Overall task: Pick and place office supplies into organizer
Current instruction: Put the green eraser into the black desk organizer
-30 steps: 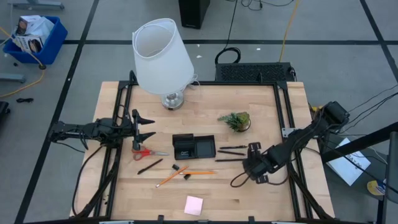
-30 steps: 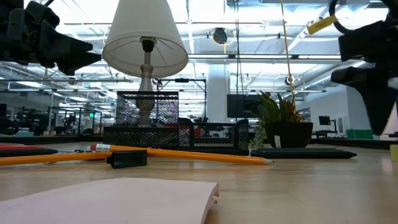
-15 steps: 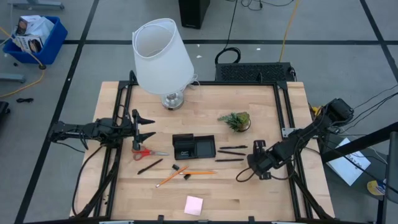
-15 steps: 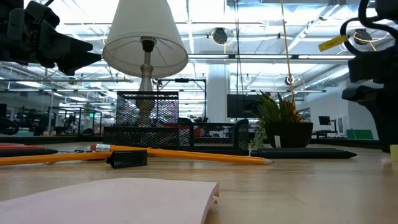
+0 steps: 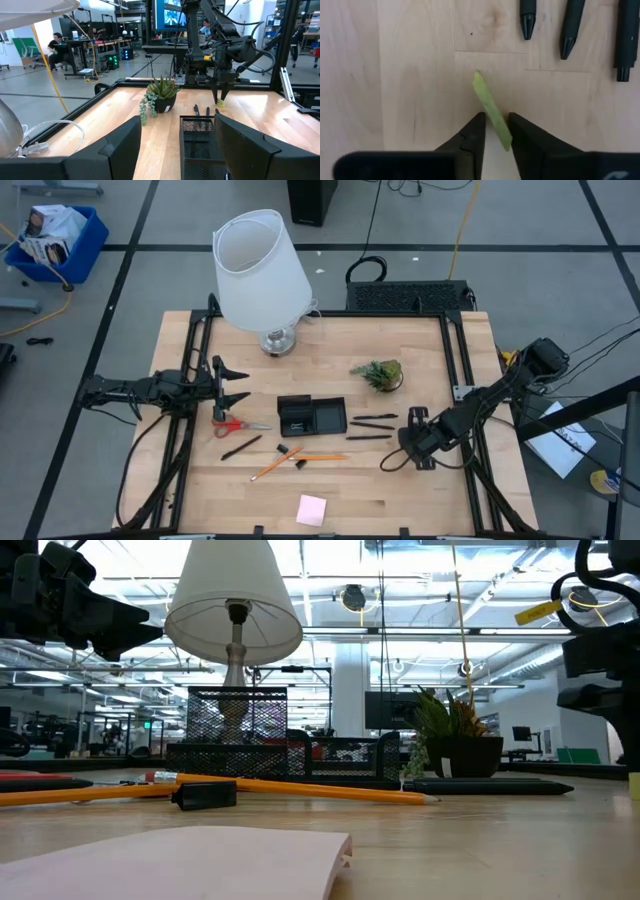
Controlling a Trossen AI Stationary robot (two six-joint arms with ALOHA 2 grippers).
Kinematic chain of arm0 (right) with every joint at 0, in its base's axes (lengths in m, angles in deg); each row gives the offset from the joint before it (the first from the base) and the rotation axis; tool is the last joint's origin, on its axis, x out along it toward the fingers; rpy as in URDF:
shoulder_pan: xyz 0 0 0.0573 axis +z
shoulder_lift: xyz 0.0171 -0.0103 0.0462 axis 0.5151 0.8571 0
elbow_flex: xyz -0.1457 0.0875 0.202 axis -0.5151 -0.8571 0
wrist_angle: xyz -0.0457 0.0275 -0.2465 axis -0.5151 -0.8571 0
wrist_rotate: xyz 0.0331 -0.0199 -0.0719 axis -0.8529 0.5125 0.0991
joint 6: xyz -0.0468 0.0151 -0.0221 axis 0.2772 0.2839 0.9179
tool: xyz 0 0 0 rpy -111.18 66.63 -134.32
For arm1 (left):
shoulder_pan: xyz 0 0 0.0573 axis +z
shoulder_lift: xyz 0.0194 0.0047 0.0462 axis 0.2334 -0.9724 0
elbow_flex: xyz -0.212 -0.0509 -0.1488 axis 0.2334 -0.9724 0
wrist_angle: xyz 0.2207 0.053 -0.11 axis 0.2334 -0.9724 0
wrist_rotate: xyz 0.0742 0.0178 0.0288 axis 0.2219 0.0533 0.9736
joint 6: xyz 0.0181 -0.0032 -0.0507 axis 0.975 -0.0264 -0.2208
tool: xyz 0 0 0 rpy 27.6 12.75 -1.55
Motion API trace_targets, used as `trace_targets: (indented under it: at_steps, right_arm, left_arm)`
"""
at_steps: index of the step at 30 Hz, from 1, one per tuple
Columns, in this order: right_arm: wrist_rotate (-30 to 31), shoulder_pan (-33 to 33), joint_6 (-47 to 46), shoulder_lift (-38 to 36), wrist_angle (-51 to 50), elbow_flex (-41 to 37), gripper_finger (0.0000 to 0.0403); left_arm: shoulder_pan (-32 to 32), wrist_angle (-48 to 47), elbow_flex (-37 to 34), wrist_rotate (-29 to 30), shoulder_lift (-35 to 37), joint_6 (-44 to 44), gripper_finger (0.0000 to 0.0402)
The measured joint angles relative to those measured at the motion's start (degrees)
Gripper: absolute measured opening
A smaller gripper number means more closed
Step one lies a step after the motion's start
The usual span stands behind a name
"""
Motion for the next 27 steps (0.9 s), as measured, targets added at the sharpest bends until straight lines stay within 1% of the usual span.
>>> trace_targets:
  at_steps: [4, 7, 11, 15, 19, 23, 27]
  right_arm:
    - [0.95, -0.05, -3.01, 0.13, 2.40, 0.00, 0.0034]
    - [1.06, -0.04, -3.38, 0.13, 5.33, 0.00, 0.0015]
    - [1.12, -0.04, -3.33, 0.11, 13.21, 0.00, 0.0014]
    - [5.27, -0.04, -3.35, 0.11, 23.45, 0.00, 0.0032]
    - [9.90, -0.06, -0.31, 0.59, 36.32, 0.00, 0.0030]
    - [10.02, -0.77, 6.22, 3.10, 49.44, 0.00, 0.0015]
    - [11.17, -2.51, 12.37, 7.67, 61.44, 0.00, 0.0019]
  left_arm:
    - [0.01, 0.00, 0.00, 0.00, 0.00, 0.00, 0.0255]
    - [-0.01, 0.00, 0.00, 0.00, -0.02, 0.00, 0.0255]
    - [0.00, 0.00, 0.00, 0.00, 0.00, 0.00, 0.0255]
    - [0.00, 0.00, 0.00, 0.00, -0.01, 0.00, 0.0255]
    - [-0.01, 0.00, 0.00, 0.00, 0.00, 0.00, 0.0255]
    - [0.01, 0.00, 0.00, 0.00, -0.01, 0.00, 0.0255]
    - [-0.01, 0.00, 0.00, 0.00, -0.02, 0.00, 0.0255]
